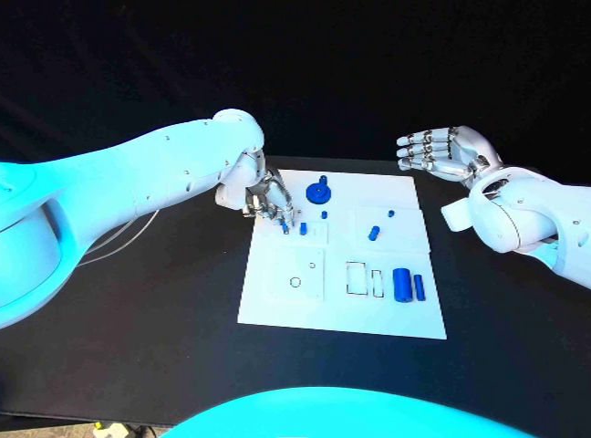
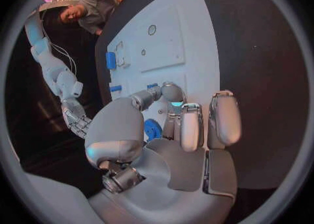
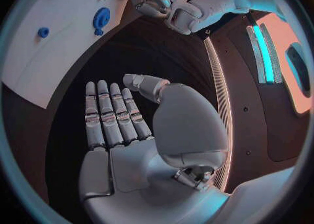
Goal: Assemble the parts on the task board
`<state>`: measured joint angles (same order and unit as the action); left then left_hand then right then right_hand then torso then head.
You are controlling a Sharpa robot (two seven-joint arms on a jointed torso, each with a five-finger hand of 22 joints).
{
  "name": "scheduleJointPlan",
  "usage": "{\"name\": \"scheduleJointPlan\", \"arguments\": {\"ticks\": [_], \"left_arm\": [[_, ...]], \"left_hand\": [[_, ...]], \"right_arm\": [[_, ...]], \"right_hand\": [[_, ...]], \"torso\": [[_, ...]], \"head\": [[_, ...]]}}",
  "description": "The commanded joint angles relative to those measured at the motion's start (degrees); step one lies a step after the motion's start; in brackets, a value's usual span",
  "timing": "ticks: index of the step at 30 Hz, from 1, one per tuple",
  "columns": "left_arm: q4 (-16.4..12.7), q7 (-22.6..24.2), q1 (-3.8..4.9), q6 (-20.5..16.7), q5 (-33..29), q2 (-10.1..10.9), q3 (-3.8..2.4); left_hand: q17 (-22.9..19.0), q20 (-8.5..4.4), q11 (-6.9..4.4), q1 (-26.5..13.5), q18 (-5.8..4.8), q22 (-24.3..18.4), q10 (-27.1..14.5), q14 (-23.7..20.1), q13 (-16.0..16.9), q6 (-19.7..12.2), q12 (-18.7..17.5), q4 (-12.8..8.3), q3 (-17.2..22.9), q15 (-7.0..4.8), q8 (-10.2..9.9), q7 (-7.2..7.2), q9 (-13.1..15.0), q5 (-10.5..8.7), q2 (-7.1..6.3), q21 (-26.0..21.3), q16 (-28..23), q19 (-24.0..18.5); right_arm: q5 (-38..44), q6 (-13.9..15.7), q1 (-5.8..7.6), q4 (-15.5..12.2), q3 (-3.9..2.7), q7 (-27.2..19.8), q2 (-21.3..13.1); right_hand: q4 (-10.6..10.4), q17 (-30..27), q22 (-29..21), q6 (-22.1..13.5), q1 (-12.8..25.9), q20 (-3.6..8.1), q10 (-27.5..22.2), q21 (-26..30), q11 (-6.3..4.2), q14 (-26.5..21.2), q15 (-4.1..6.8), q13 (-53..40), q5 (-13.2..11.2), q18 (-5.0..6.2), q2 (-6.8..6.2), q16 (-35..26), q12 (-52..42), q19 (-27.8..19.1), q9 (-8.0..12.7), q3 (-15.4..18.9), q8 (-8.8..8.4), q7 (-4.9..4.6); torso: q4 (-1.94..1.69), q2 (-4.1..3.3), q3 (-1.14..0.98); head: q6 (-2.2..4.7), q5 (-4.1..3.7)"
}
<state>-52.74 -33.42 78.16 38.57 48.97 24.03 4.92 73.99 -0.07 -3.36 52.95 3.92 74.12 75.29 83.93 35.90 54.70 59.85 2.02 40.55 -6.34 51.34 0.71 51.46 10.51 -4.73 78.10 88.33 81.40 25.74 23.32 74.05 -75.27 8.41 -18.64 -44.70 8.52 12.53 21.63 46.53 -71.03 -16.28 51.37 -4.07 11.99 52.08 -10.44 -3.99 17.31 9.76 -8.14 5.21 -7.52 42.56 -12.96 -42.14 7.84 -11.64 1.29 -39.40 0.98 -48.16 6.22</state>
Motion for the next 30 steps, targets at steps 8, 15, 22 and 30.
{"name": "scheduleJointPlan", "arguments": {"ticks": [8, 15, 22, 30], "left_arm": [[0.10, 0.41, -0.06, 0.15, 0.35, -0.20, 0.10], [0.17, 0.68, -0.21, -0.01, 0.50, -0.34, 0.14], [0.22, 0.75, -0.30, 0.04, 0.66, -0.36, 0.18], [0.34, 0.76, -0.42, 0.33, 0.76, -0.43, 0.25]], "left_hand": [[15.09, 0.19, -0.67, 2.75, -0.48, 4.49, 0.55, 5.82, 0.76, 1.96, -0.08, -3.63, 10.26, -0.02, -0.84, -1.35, 0.77, 6.92, 0.68, 0.87, 1.23, 1.08], [15.03, 0.19, -0.67, 2.79, -0.48, 4.51, 0.55, 5.80, 0.76, 1.98, -0.10, -3.63, 10.20, -0.02, -0.93, -1.35, 0.82, 6.98, 0.71, 0.89, 1.20, 1.08], [15.03, 0.19, -0.67, 2.79, -0.48, 4.51, 0.55, 5.80, 0.76, 1.98, -0.10, -3.63, 10.20, -0.02, -0.93, -1.35, 0.82, 6.98, 0.71, 0.89, 1.20, 1.08], [15.03, 0.19, -0.67, 2.79, -0.48, 4.51, 0.55, 5.80, 0.76, 1.98, -0.10, -3.63, 10.20, -0.02, -0.93, -1.35, 0.82, 6.98, 0.71, 0.89, 1.20, 1.08]], "right_arm": [[0.02, -0.19, -0.03, -0.05, -0.01, -0.19, 0.11], [0.02, -0.23, -0.03, -0.04, -0.01, -0.19, 0.15], [0.02, -0.24, -0.03, -0.03, -0.01, -0.20, 0.15], [0.01, -0.28, -0.03, -0.04, -0.01, -0.21, 0.16]], "right_hand": [[0.06, -0.51, -0.32, 0.47, 0.30, -0.21, -1.28, 0.52, 0.28, -0.65, -0.21, 0.38, 0.75, 0.22, 0.78, -1.06, 0.89, -0.02, 0.52, 0.40, -0.70, -2.75], [0.06, -0.51, -0.32, 0.47, 0.30, -0.21, -1.28, 0.52, 0.28, -0.65, -0.21, 0.38, 0.75, 0.22, 0.78, -1.06, 0.89, -0.02, 0.52, 0.40, -0.70, -2.75], [0.06, -0.51, -0.32, 0.47, 0.30, -0.21, -1.28, 0.52, 0.28, -0.65, -0.21, 0.38, 0.75, 0.22, 0.78, -1.06, 0.89, -0.02, 0.52, 0.40, -0.70, -2.75], [0.06, -0.51, -0.32, 0.47, 0.30, -0.21, -1.28, 0.52, 0.28, -0.65, -0.21, 0.38, 0.75, 0.22, 0.78, -1.06, 0.89, -0.02, 0.52, 0.40, -0.70, -2.75]], "torso": [[0.04, -0.04, 0.02], [-0.02, 0.00, 0.00], [-0.02, 0.01, -0.01], [-0.02, 0.02, 0.00]], "head": [[-0.19, -0.10], [-0.26, -0.15], [-0.30, -0.17], [-0.32, -0.19]]}}
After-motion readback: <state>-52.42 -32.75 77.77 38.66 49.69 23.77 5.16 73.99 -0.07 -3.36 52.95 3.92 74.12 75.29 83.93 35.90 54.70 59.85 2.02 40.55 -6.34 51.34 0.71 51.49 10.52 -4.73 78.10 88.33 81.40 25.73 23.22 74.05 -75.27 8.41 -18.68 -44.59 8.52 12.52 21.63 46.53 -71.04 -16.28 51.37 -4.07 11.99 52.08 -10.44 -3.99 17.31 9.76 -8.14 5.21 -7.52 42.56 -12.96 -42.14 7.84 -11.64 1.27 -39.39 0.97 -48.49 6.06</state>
